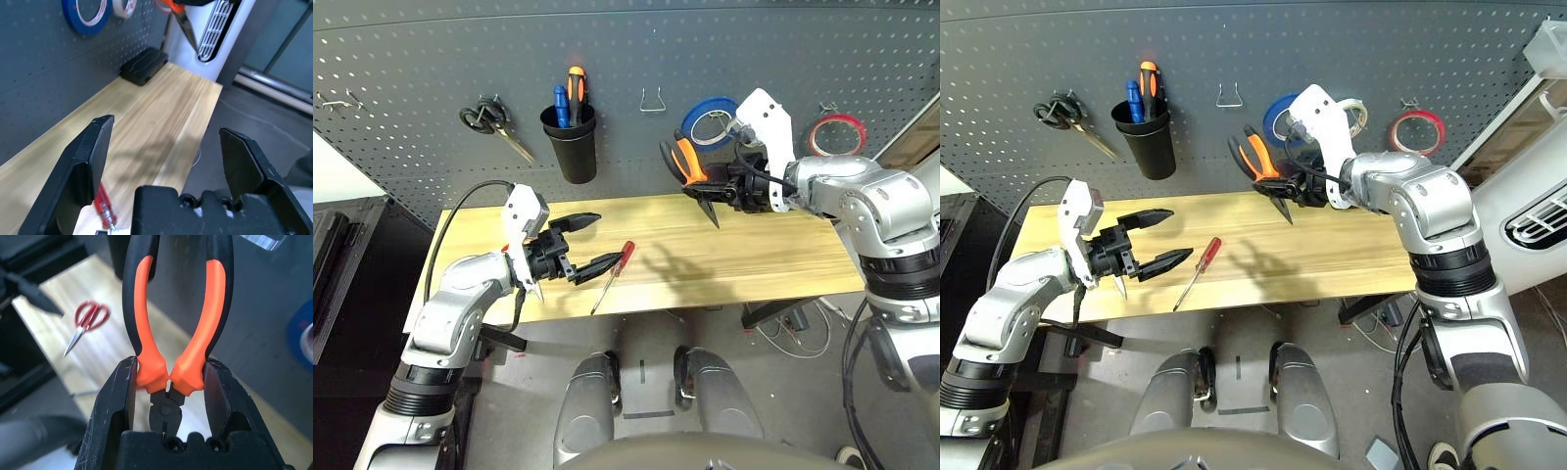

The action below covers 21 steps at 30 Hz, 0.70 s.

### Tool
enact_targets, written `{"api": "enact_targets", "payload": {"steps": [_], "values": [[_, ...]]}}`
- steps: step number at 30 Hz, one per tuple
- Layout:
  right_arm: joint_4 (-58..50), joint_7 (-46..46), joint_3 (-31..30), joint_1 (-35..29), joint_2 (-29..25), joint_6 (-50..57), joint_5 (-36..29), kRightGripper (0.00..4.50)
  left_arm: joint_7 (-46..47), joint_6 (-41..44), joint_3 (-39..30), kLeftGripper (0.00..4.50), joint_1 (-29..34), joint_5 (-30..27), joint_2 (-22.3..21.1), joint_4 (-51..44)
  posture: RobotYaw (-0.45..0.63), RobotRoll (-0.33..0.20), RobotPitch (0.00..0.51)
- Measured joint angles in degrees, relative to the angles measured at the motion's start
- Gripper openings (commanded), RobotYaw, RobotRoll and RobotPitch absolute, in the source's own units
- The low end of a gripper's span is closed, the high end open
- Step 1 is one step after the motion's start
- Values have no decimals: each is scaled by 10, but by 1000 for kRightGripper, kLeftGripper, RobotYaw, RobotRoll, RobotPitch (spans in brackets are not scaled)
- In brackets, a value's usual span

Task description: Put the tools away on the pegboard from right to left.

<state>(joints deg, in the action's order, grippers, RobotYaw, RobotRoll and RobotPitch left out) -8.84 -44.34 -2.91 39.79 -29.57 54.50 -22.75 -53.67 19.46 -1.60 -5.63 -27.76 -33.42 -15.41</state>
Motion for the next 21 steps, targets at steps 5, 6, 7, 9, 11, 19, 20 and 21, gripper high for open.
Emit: {"api": "enact_targets", "payload": {"steps": [5,6,7,9,11,19,20,21], "values": [[22,13,17,-4,26,-67,0,2083,-4,2,-6,4500,3,-12,-10,-18,-55,0,32],[29,19,23,-4,38,-81,0,2083,-4,3,-7,4500,3,-14,-10,-19,-52,0,24],[38,26,27,-2,51,-99,0,2083,-4,4,-6,4500,3,-15,-10,-19,-52,0,24],[63,43,27,10,69,-136,10,2083,-2,6,-6,4500,-2,-16,-9,-19,-50,0,22],[96,63,24,32,78,-181,35,2083,1,6,-6,4500,-9,-16,-7,-21,-50,0,22],[190,117,25,93,130,-323,83,2083,5,9,-6,4500,-9,-16,-6,-25,-31,0,14],[205,121,24,100,137,-347,92,2083,7,10,-6,4500,-9,-16,-6,-26,-33,0,15],[211,124,23,105,143,-359,96,2083,8,11,-6,4500,-10,-16,-6,-27,-33,0,15]]}}
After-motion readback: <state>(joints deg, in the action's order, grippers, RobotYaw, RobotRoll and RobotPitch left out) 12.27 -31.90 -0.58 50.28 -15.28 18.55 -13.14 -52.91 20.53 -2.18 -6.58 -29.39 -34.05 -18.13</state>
